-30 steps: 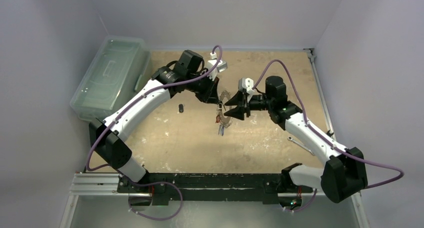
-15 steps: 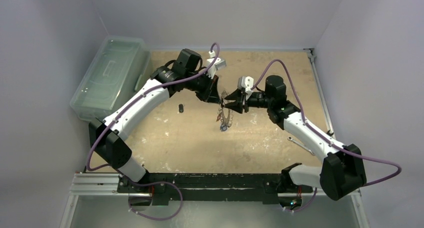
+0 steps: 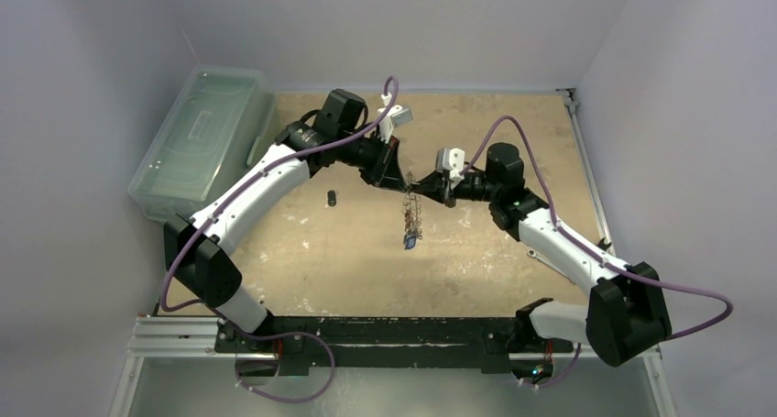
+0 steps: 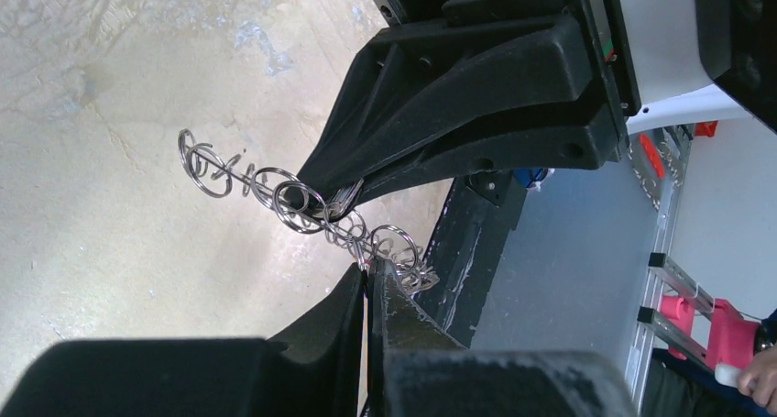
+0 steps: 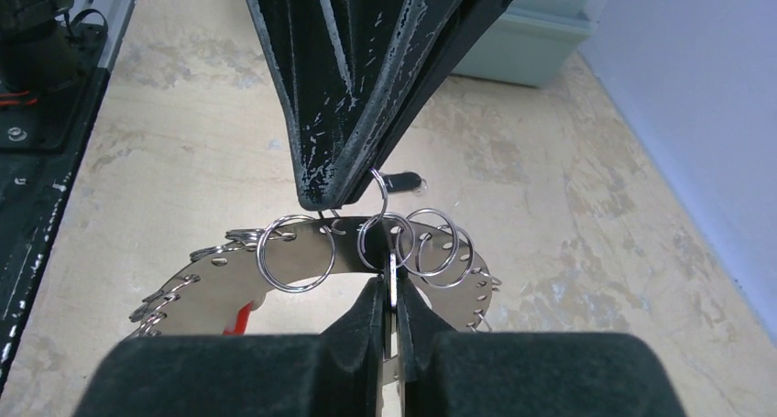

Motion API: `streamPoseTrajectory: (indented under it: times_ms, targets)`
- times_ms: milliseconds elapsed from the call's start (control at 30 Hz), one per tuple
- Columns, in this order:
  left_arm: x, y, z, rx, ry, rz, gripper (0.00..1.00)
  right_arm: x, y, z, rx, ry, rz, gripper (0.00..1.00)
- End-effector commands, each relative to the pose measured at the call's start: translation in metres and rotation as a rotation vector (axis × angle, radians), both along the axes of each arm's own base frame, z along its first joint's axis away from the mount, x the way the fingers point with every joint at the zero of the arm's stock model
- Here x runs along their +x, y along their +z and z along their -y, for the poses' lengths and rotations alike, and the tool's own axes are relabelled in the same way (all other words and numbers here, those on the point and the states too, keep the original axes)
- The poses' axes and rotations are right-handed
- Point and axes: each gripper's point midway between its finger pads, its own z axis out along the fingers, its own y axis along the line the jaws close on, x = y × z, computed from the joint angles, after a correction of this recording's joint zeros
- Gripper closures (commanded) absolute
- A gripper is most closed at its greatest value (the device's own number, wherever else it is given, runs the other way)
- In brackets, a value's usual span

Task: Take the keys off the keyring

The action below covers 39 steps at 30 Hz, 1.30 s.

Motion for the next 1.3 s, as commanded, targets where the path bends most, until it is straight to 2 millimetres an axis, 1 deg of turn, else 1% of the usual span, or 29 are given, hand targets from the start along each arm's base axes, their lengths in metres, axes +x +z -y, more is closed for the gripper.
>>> streamPoseTrajectory:
  times_ms: [0, 33, 100, 167, 233, 300, 367, 433, 567, 667, 767, 867, 967, 1033, 1100, 1167, 1267]
  targets:
    - [-0.002, 0.015, 0.004, -0.071, -0.021, 0.013, 1.0, 0.004, 0.018, -0.003, 0.017, 0.0, 0.05, 0.98]
    - [0.0, 0.013, 0.002, -0.065, -0.011, 0.013, 1.0, 0.002, 0.022, -0.004, 0.021, 0.013, 0.053, 1.0]
    - [0.004, 0.013, -0.002, -0.063, -0.004, 0.027, 1.0, 0.0, 0.027, -0.004, 0.017, 0.019, 0.052, 1.0]
    - [0.013, 0.02, -0.007, -0.071, 0.0, 0.068, 1.0, 0.0, 0.03, -0.003, 0.003, 0.013, 0.037, 1.0]
    - [0.025, 0.024, -0.017, -0.067, 0.006, 0.125, 0.86, 0.0, 0.033, -0.001, -0.015, 0.011, 0.039, 1.0]
    - [0.034, 0.028, -0.028, -0.059, 0.009, 0.188, 0.67, -0.001, 0.038, 0.0, -0.029, 0.013, 0.04, 1.0]
    - [0.041, 0.031, -0.039, -0.056, 0.008, 0.239, 0.58, -0.003, 0.042, 0.002, -0.047, 0.023, 0.035, 1.0]
    - [0.045, 0.033, -0.048, -0.055, -0.001, 0.277, 0.53, -0.007, 0.047, 0.002, -0.056, 0.041, 0.031, 1.0]
    - [0.037, 0.033, -0.057, -0.062, -0.055, 0.32, 0.49, -0.01, 0.056, 0.002, -0.074, 0.062, 0.04, 1.0]
    - [0.022, 0.031, -0.061, -0.074, -0.141, 0.39, 0.48, -0.014, 0.062, 0.002, -0.087, 0.089, 0.049, 1.0]
    - [0.004, 0.028, -0.063, -0.102, -0.245, 0.442, 0.4, -0.024, 0.067, 0.002, -0.1, 0.152, 0.073, 1.0]
    - [-0.014, 0.028, -0.068, -0.123, -0.342, 0.543, 0.41, -0.031, 0.068, 0.003, -0.115, 0.196, 0.094, 1.0]
    - [-0.02, 0.027, -0.075, -0.099, -0.416, 0.723, 0.44, -0.036, 0.068, 0.004, -0.12, 0.213, 0.099, 1.0]
    - [-0.024, 0.026, -0.075, -0.068, -0.486, 0.862, 0.44, -0.041, 0.069, 0.004, -0.115, 0.228, 0.098, 1.0]
    - [-0.029, 0.025, -0.07, -0.034, -0.558, 1.029, 0.47, -0.046, 0.068, 0.004, -0.105, 0.246, 0.096, 1.0]
    - [-0.032, 0.028, -0.06, -0.013, -0.592, 1.237, 0.55, -0.05, 0.066, 0.003, -0.097, 0.259, 0.08, 1.0]
    - [-0.047, 0.037, -0.047, -0.025, -0.625, 1.572, 0.64, -0.052, 0.062, 0.002, -0.091, 0.265, 0.05, 1.0]
